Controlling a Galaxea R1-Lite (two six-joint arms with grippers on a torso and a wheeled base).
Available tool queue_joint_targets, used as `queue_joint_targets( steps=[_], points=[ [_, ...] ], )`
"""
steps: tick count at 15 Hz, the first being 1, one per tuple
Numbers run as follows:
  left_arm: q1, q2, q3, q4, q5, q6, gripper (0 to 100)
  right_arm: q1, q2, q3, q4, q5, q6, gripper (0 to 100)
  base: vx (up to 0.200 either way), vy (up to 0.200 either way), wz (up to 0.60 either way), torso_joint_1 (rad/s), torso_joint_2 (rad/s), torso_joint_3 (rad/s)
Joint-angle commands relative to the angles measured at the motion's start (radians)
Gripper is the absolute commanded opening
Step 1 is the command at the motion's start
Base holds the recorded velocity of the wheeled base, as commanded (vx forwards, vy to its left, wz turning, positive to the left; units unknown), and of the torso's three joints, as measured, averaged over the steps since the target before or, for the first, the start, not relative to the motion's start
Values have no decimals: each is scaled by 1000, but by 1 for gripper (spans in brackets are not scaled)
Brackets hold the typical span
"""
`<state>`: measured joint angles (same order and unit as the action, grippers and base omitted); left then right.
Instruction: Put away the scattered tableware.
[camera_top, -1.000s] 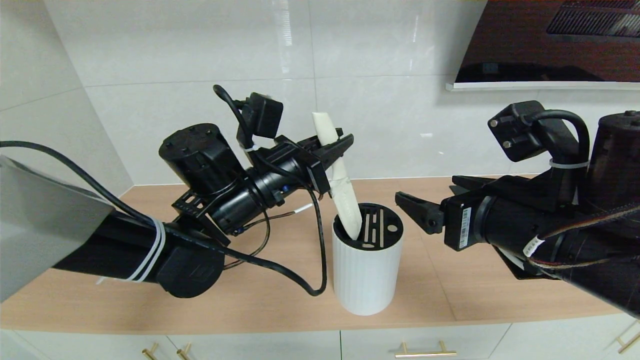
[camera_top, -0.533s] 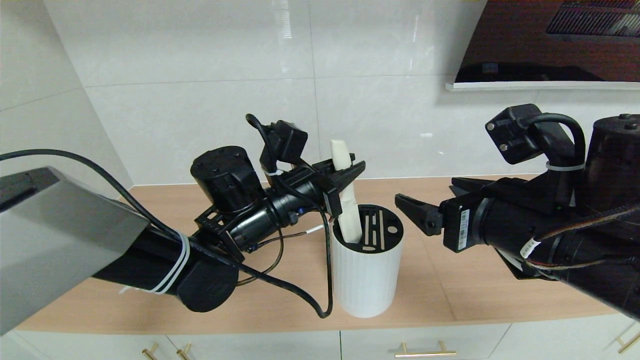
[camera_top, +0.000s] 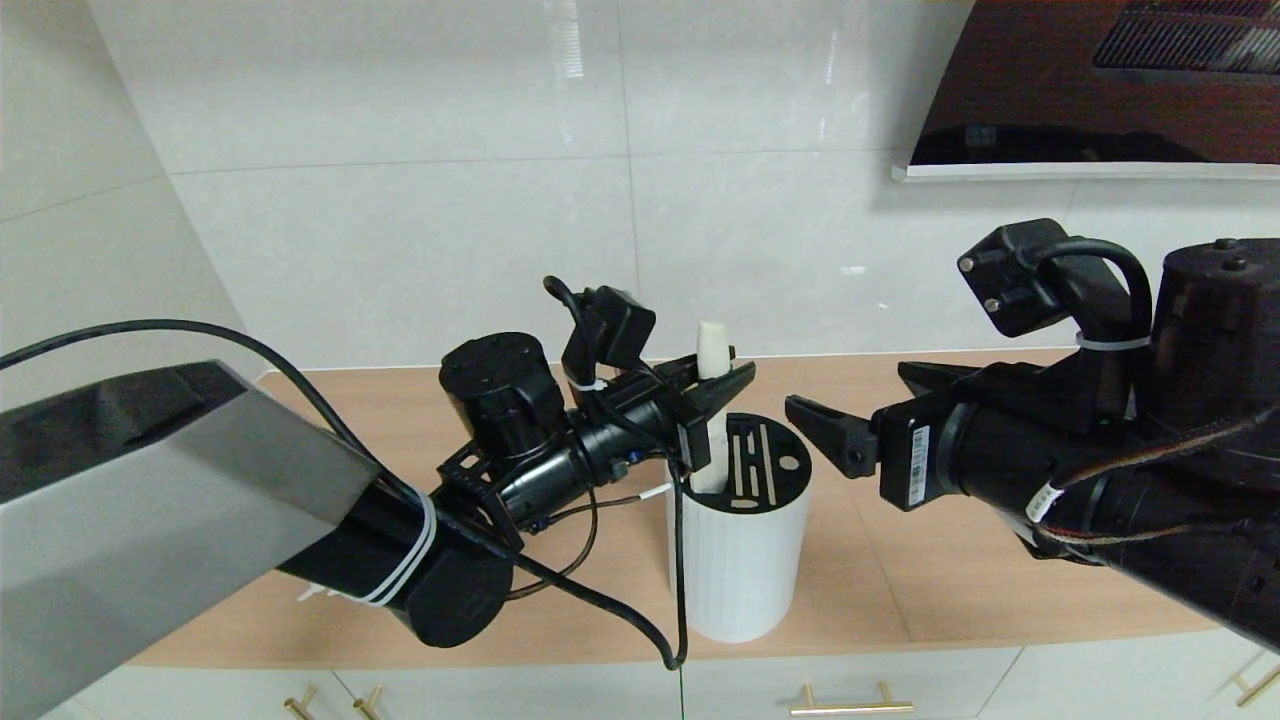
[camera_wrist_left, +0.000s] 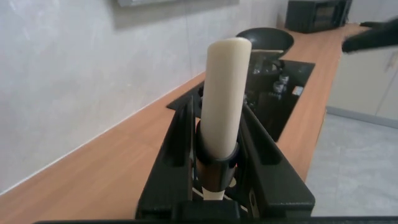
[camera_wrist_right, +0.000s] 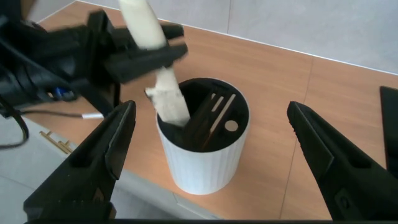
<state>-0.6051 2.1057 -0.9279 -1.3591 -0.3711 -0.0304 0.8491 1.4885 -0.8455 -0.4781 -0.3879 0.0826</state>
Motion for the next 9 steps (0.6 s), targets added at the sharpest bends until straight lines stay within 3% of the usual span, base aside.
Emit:
queue_joint_targets(
  steps=[1,7,8,9],
  points=[
    [-5,30,0,0,0,0,0,1,3,0,-1,0,0,100,0,0,0,0,0,0],
    [-5,30,0,-1,9,3,0,1,3,0,-1,0,0,100,0,0,0,0,0,0],
    [-5,25,1,-5,23,10,100,1,3,0,-1,0,0,100,0,0,0,0,0,0],
    [-5,23,1,-11,29,12,100,1,3,0,-1,0,0,100,0,0,0,0,0,0]
  ],
)
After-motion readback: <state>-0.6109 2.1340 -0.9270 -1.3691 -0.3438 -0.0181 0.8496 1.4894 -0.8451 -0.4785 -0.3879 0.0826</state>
